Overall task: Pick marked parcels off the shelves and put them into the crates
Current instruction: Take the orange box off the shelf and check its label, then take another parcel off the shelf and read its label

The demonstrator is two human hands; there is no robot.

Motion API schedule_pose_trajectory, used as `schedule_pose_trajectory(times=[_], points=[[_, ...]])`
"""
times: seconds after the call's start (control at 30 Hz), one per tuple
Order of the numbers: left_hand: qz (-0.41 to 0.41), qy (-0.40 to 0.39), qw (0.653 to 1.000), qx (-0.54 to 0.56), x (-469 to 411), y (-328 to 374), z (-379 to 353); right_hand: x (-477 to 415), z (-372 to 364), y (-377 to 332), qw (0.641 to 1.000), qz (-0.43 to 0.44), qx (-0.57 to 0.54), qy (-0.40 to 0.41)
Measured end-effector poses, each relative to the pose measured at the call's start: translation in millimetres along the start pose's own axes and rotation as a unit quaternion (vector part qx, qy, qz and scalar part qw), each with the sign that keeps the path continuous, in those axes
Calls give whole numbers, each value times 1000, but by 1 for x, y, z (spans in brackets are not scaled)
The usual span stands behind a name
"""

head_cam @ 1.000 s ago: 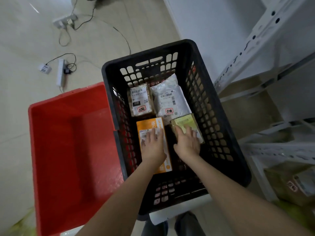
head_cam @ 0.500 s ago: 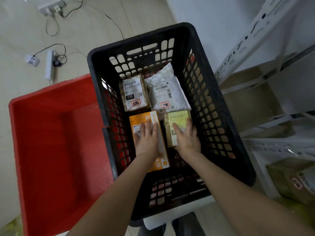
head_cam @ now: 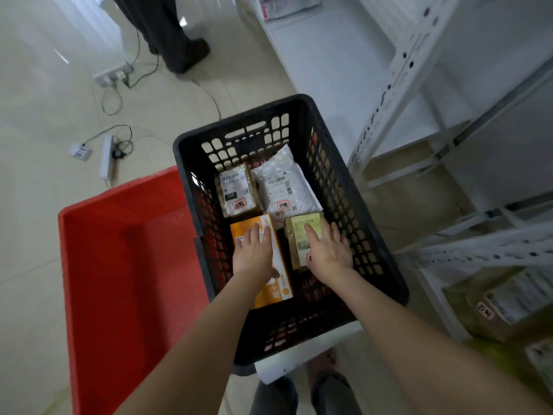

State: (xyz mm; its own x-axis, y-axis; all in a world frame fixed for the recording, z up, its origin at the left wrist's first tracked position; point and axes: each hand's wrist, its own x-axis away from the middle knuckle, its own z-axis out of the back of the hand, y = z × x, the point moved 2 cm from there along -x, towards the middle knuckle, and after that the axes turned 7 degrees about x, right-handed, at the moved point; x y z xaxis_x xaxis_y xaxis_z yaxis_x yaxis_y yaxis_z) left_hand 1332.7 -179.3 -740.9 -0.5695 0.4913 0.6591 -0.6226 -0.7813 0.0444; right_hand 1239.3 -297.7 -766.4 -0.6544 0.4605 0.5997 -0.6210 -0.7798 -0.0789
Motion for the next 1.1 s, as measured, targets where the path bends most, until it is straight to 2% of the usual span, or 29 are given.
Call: schedule_pose_trajectory(times=[0.3, 0.57, 0.67, 0.87, 1.1], points=[[-157, 76, 983, -56, 59, 54, 73, 96, 74, 22, 990, -79, -62, 103], [-315, 108, 936, -115, 160, 108, 101, 236, 83, 48, 943, -220, -141, 205], [-386, 130, 903, -134, 208, 145, 101, 302, 80, 66, 917, -278, -151, 244], [-525, 167, 817, -168, 325, 223, 85, 438, 65, 106, 860, -398, -150, 282], [-608, 211, 739, -196, 466, 288, 60, 608, 42, 142, 801, -481, -130, 332]])
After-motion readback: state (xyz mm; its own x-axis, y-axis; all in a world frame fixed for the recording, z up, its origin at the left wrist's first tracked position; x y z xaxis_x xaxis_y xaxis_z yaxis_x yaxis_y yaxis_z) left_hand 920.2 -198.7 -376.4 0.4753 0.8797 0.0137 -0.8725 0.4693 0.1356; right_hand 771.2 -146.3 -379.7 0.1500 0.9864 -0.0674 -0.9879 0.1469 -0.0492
